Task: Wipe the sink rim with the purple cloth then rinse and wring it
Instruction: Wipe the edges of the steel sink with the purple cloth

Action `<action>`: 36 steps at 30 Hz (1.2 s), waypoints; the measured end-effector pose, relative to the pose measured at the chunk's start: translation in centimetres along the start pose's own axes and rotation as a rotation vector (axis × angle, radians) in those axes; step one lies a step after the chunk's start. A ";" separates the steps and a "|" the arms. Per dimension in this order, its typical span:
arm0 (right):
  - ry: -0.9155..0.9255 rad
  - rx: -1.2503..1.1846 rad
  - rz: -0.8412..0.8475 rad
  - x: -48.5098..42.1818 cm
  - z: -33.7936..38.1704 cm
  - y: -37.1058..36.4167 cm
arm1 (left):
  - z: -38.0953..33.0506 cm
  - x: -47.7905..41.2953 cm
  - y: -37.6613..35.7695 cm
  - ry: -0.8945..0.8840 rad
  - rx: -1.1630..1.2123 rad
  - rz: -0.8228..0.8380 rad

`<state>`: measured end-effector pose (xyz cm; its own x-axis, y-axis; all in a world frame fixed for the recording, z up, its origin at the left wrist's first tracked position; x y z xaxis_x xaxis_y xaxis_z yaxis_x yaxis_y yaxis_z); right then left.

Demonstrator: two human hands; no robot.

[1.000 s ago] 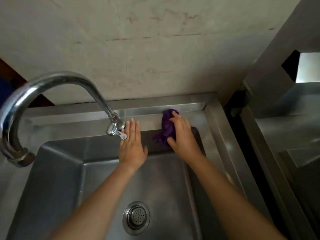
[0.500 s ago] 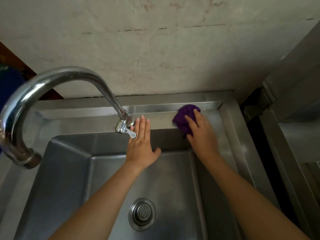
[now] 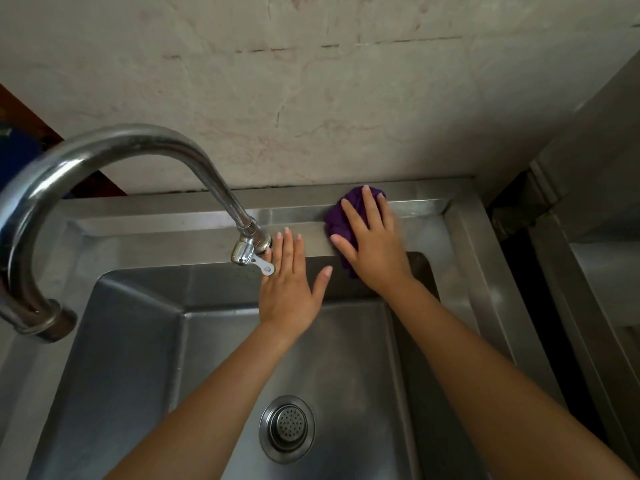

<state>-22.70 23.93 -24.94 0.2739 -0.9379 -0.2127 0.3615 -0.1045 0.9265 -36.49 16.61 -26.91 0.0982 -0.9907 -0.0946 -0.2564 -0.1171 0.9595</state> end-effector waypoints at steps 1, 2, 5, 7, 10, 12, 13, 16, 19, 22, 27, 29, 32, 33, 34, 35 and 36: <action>0.000 -0.005 -0.012 0.2 -0.3 -0.3 | -0.4 -0.3 0.1 -0.021 0.018 -0.022; -0.002 -0.009 -0.026 0.4 -0.8 -0.4 | -0.9 -0.9 0.2 -0.044 0.031 -0.042; -0.039 0.000 -0.060 1.6 -2.3 -0.1 | -2.0 -3.9 0.1 -0.045 0.068 -0.061; -0.090 0.026 -0.049 2.3 -3.2 0.3 | -2.6 -5.8 -0.3 -0.050 0.052 -0.035; -0.180 0.055 -0.037 3.1 -4.1 2.0 | -3.2 -6.6 -1.2 -0.074 -0.004 -0.054; -0.275 0.030 -0.068 3.3 -5.0 3.4 | -3.4 -6.4 -1.7 -0.110 -0.051 -0.085; -0.315 0.010 -0.130 3.1 -5.6 4.2 | -3.8 -6.5 -1.9 -0.144 -0.060 -0.094; -0.333 0.012 -0.309 1.3 -7.4 5.9 | -5.8 -7.5 -2.1 -0.281 -0.083 -0.121; -0.223 0.093 -0.124 -0.4 -8.4 4.4 | -7.2 -8.5 -2.6 -0.323 -0.112 -0.121; -0.162 0.153 -0.027 -0.4 -9.0 2.9 | -7.2 -8.5 -3.0 -0.321 -0.140 -0.125; -0.161 0.160 -0.064 1.8 -8.6 2.8 | -7.3 -8.4 -3.0 -0.312 -0.142 -0.112; -0.157 0.154 -0.056 3.0 -8.4 2.7 | -7.2 -8.5 -3.0 -0.307 -0.135 -0.104; -0.156 0.123 -0.067 4.4 -8.1 3.0 | -7.1 -8.5 -2.9 -0.310 -0.139 -0.105; -0.158 0.120 -0.077 4.9 -8.0 3.1 | -7.1 -8.5 -2.9 -0.310 -0.140 -0.101; -0.161 0.113 -0.094 5.6 -8.0 3.2 | -7.1 -8.5 -2.9 -0.310 -0.138 -0.095; -0.171 0.094 -0.111 6.4 -7.9 3.3 | -7.1 -8.5 -3.0 -0.310 -0.134 -0.091; -0.190 0.064 -0.135 7.2 -7.6 3.4 | -7.1 -8.5 -2.9 -0.309 -0.130 -0.092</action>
<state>-12.66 19.34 -25.65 0.0525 -0.9587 -0.2797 0.3244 -0.2485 0.9127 -29.72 25.86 -27.03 -0.1860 -0.9530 -0.2390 -0.1332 -0.2165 0.9671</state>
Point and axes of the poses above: each hand's wrist, its own x-axis away from the middle knuckle, its own y-axis out of the back of the hand, z = x × y, the point moved 3 cm from there along -x, towards the middle knuckle, and after that the axes turned 6 degrees about -z, right-handed, at the moved point
